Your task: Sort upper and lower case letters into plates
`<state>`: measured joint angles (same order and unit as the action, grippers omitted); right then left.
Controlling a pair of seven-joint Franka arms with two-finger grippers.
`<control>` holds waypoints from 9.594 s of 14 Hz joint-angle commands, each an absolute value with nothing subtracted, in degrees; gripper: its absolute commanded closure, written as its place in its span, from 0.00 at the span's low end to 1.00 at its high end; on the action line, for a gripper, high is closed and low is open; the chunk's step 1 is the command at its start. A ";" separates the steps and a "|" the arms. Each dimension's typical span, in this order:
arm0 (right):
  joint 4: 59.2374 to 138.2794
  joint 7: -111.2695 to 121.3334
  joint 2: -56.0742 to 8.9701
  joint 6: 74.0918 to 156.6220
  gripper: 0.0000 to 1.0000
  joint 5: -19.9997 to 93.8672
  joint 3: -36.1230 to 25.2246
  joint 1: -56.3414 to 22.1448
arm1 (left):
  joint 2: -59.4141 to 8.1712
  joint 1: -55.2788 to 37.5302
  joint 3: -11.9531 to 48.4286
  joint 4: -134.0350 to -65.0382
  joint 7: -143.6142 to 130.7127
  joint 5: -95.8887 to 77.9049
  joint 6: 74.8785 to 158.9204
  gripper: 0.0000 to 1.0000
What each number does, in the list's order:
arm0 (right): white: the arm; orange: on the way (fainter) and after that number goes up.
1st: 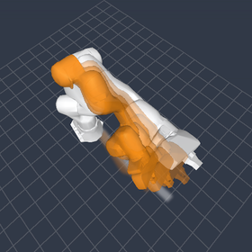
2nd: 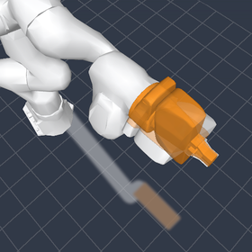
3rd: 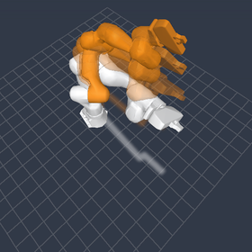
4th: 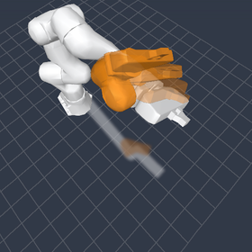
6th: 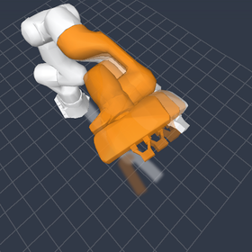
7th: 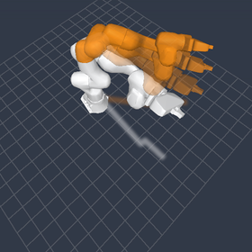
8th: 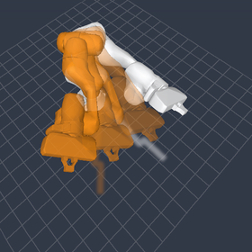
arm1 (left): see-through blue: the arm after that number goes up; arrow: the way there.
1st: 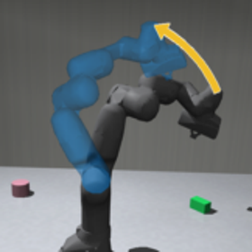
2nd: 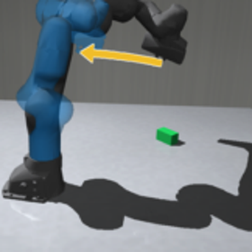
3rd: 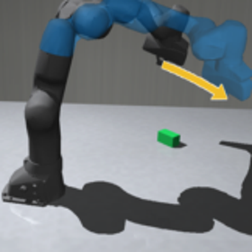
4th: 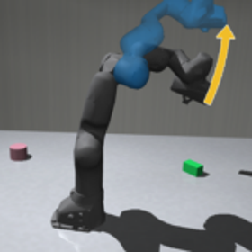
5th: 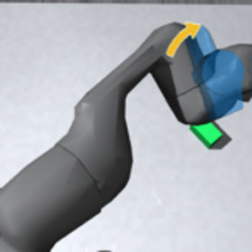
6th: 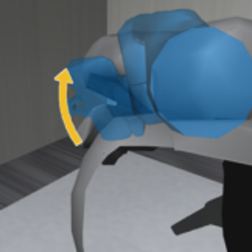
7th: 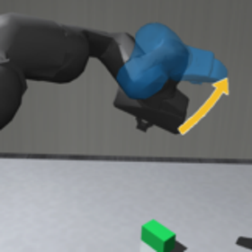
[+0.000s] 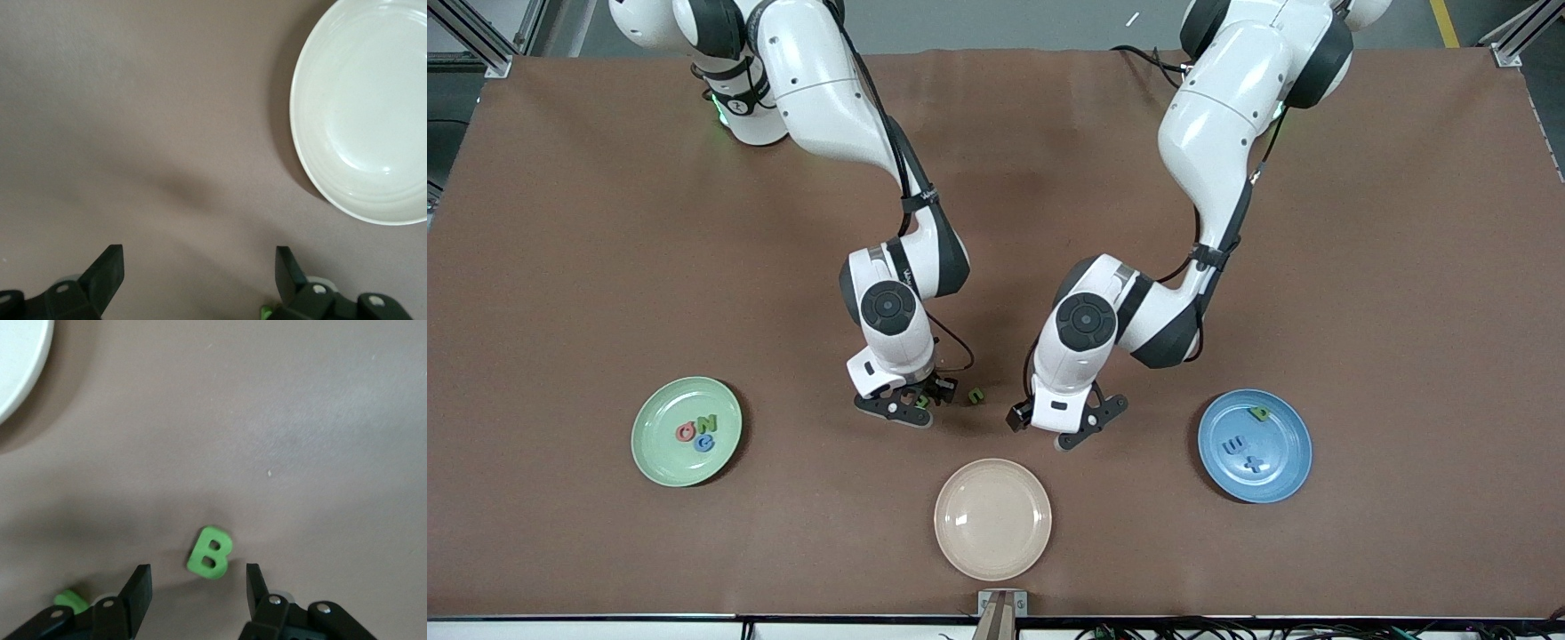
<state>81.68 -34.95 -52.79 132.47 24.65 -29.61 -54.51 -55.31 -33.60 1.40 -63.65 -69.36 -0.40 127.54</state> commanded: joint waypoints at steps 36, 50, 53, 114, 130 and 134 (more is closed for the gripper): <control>82.62 25.91 -47.72 117.51 0.76 24.70 -31.90 -25.06 | -58.89 -39.99 0.09 -63.55 -71.46 0.53 130.08 0.03; 82.08 28.04 -36.23 116.73 0.00 25.58 -32.78 -23.64 | -63.72 -46.93 -7.21 -61.96 -68.04 1.49 143.26 0.24; 85.94 27.16 -30.70 115.93 0.00 25.49 -32.52 -23.21 | -64.25 -48.33 -8.87 -61.96 -65.49 1.49 146.24 0.27; 88.33 3.25 0.62 93.43 0.00 -0.18 -0.62 4.39 | -50.01 -37.10 -13.98 -64.95 -52.49 9.93 122.79 0.93; 87.54 3.08 -0.35 93.52 0.00 0.00 -0.53 5.27 | -46.85 -17.67 -7.73 -76.99 -17.40 9.49 121.99 0.00; 87.63 3.08 -0.35 93.34 0.00 -0.09 -0.53 5.45 | -42.47 -18.11 -7.30 -76.73 -17.40 9.40 118.85 0.00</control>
<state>88.29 3.84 -0.13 93.97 0.80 -1.36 4.46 -47.06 -17.96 -7.77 -75.12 -18.12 10.01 121.34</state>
